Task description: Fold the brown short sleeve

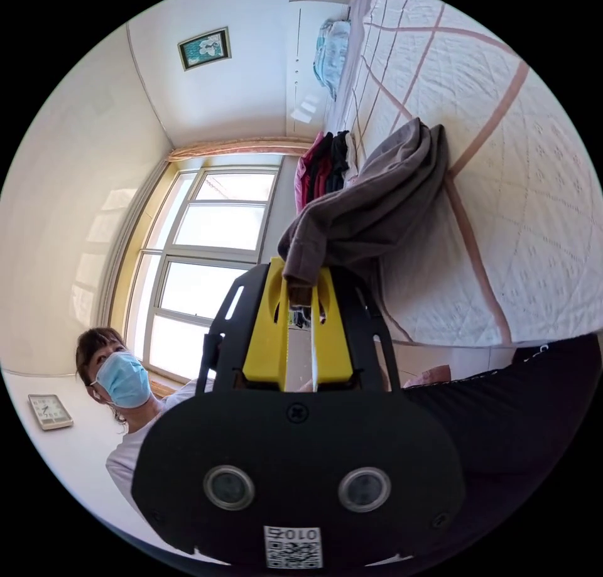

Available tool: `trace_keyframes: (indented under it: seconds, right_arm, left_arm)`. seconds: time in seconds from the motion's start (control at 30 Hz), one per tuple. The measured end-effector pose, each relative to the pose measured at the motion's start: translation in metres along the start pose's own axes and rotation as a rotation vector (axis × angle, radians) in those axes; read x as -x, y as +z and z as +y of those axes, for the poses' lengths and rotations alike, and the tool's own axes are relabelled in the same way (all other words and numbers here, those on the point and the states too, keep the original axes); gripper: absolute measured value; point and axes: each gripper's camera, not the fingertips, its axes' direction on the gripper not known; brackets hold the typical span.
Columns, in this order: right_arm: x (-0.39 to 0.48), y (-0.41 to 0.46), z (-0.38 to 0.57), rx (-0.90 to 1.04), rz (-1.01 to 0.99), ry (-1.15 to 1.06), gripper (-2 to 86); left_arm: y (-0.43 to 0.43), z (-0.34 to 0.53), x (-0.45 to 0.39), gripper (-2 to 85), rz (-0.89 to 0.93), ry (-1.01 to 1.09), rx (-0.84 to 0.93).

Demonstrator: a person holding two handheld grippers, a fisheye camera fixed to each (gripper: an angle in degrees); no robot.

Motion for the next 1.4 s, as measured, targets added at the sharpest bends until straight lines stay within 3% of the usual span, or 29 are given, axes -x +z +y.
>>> trace_keyframes:
  seconds: [0.2,0.5,0.73,0.87,1.07,1.13,1.3,1.4]
  right_arm:
    - [-0.017,-0.003,0.038,0.007,0.275,0.035,6.9]
    - [-0.023,0.023,0.068,-0.004,0.173,0.008,6.6]
    - [0.060,0.036,0.095,-0.047,0.057,-0.193,6.7]
    - [0.111,0.029,0.126,-0.095,0.085,-0.312,6.9]
    - [0.141,-0.032,0.129,-0.236,0.089,-0.290,6.7]
    - [0.186,-0.070,0.122,-0.317,0.130,-0.378,6.7]
    - [0.355,-0.141,0.124,-0.604,0.471,-0.766,6.7]
    - [0.385,-0.162,0.104,-0.724,0.613,-0.784,6.8]
  left_arm:
    - [0.010,-0.013,-0.020,7.4,-0.197,0.099,0.105]
    - [0.033,-0.045,-0.075,7.4,-0.237,0.235,0.217]
    - [0.072,-0.088,-0.168,7.6,-0.090,0.438,0.349]
    - [0.114,-0.107,-0.208,7.6,-0.060,0.503,0.443]
    - [0.272,-0.168,-0.240,7.5,0.043,0.488,0.654]
    - [0.364,-0.195,-0.304,7.5,0.137,0.629,0.731]
    - [0.539,-0.244,-0.442,7.5,0.309,0.939,0.841]
    - [0.654,-0.286,-0.440,7.5,0.322,0.824,0.942]
